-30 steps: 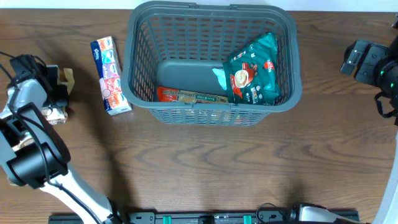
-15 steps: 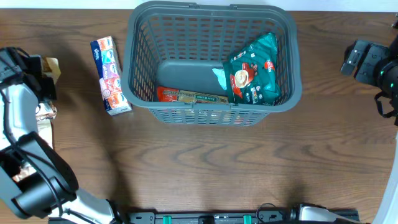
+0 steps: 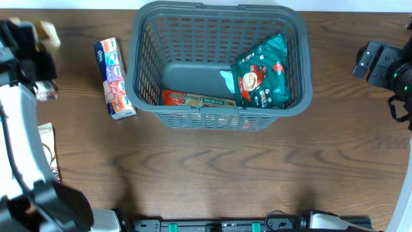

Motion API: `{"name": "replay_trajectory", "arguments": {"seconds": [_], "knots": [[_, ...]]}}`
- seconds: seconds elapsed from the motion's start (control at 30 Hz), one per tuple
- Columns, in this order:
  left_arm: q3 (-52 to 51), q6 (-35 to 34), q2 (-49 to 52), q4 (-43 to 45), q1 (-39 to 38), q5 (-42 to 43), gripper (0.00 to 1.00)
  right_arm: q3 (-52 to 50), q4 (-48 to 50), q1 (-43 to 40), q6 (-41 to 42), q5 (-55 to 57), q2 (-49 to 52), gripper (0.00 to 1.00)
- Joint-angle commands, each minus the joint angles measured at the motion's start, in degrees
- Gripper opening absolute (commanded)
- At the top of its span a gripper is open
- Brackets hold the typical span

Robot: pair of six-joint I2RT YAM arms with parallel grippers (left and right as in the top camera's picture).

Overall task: Pack container
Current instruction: 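Lift the PanTree snack bag with the left gripper, then swing the snack bag over the basket and release it inside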

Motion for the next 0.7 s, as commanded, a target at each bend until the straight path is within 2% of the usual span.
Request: {"name": "replay_trajectory", "arguments": {"seconds": [0.0,0.3,0.43,0.67], "knots": [[6.5,-1.8,-3.9,-1.7,-1.7,1.1,0.06,0.7,0.0,-0.3,0.6,0.7,0.1,0.99],[20.7,-2.9,-4.3,-9.5,-8.0,11.5,0.06,0.7,0.0,-0.3,0.6,0.7,0.1,0.99],[21.5,-1.4,-4.3,-9.4,-11.9,20.3,0.06,0.7,0.0,-0.3,0.6,0.7,0.1,0.99],[21.5,0.6,-4.2,-7.4,-20.3,27.5,0.06,0.7,0.0,-0.3,0.6,0.7,0.1,0.99]]}}
